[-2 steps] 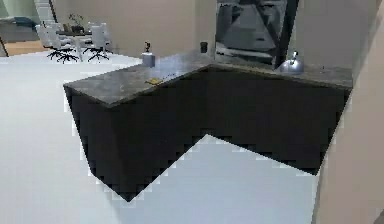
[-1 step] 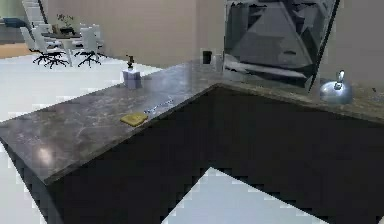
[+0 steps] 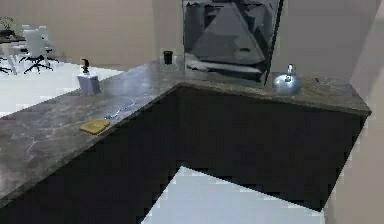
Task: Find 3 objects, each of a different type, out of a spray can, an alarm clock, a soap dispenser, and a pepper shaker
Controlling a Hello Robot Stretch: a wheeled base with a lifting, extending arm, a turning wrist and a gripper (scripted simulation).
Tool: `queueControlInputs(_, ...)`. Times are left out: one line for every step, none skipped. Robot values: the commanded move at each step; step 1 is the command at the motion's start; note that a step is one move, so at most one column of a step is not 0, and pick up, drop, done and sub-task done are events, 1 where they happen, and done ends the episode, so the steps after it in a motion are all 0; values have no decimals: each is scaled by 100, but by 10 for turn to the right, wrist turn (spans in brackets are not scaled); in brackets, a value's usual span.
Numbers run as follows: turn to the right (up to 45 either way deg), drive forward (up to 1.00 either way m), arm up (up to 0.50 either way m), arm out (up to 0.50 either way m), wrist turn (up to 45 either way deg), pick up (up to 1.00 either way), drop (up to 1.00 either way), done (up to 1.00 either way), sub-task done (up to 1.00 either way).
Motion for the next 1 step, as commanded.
queueControlInputs(30, 0, 0, 0, 0, 0, 0, 0, 0)
